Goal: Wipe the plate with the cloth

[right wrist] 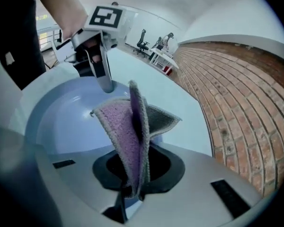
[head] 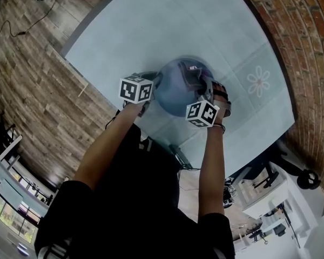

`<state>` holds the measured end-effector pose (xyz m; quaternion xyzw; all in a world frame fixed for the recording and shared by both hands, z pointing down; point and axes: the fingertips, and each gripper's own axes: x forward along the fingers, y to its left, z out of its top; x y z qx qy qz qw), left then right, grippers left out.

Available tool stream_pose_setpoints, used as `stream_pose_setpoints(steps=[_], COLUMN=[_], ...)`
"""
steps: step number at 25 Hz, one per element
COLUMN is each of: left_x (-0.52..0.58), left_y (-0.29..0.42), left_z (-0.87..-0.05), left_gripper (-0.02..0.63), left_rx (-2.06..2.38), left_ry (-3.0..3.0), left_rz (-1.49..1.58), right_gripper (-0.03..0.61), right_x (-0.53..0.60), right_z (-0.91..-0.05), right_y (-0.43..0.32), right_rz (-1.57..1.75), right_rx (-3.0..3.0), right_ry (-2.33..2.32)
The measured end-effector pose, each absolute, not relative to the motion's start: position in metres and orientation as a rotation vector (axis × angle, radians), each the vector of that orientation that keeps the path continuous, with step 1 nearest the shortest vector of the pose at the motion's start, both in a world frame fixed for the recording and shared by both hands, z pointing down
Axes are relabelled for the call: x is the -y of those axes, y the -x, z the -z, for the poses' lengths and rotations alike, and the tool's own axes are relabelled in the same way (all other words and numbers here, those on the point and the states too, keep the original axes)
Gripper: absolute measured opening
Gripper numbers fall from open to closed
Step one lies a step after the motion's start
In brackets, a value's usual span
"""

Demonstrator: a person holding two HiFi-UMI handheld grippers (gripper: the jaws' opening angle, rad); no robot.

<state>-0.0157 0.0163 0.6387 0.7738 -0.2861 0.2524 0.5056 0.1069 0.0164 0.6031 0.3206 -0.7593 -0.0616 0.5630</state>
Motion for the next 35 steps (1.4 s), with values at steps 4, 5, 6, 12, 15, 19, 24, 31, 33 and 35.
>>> stream_pose_setpoints(steps=[4,5,6,12,15,19,24,31,33,35], left_x=[-0.017,-0.016,-0.016,-0.016,-0.016,-0.017,-0.016,-0.016,-0.015,-0.015], left_y=[0.017,0.017,0.016,0.018,0.018,0.018,0.018,0.018,0.018,0.018], left_z=[-0.639,-0.640,-0.640,-0.639,-0.639,-0.639,-0.639,-0.639,-0.639,-0.638], left_gripper=[0.043,0.043,0.043,0.043,0.043,0.043,0.043,0.043,0.043,0.043], left_rx=[0.689,0.688,0.688,0.689,0.689,0.684,0.685,0.689,0.689,0.689], left_ry=[-1.864,-1.864,-1.864,-1.863,-1.862,-1.861,-1.861,-1.858,-1.858,-1.857], left_rz=[-0.610,-0.610,-0.611,-0.608,-0.610,-0.607,-0.605,-0.603,-0.601,-0.602], right_gripper=[0.055,0.055,0.055,0.054,0.054,0.054,0.054,0.054,0.054,0.054], right_x=[-0.003,-0.003,-0.003,-0.023,-0.042,-0.074,-0.112,-0.153,-0.154,-0.154], right_z=[-0.618,-0.621,-0.623,-0.626,-0.626,-0.625,-0.627,-0.631,-0.631,-0.629], right_y=[-0.109,-0.109,-0.109,-0.094,-0.085,-0.074,-0.062,-0.049,-0.049,-0.050], right_rz=[0.163,0.161,0.159,0.227,0.281,0.314,0.272,0.186,0.150,0.111], right_rx=[1.734,1.726,1.719,1.684,1.681,1.706,1.735,1.774,1.782,1.800], right_ry=[-0.726,-0.721,-0.716,-0.618,-0.565,-0.507,-0.432,-0.268,-0.231,-0.217])
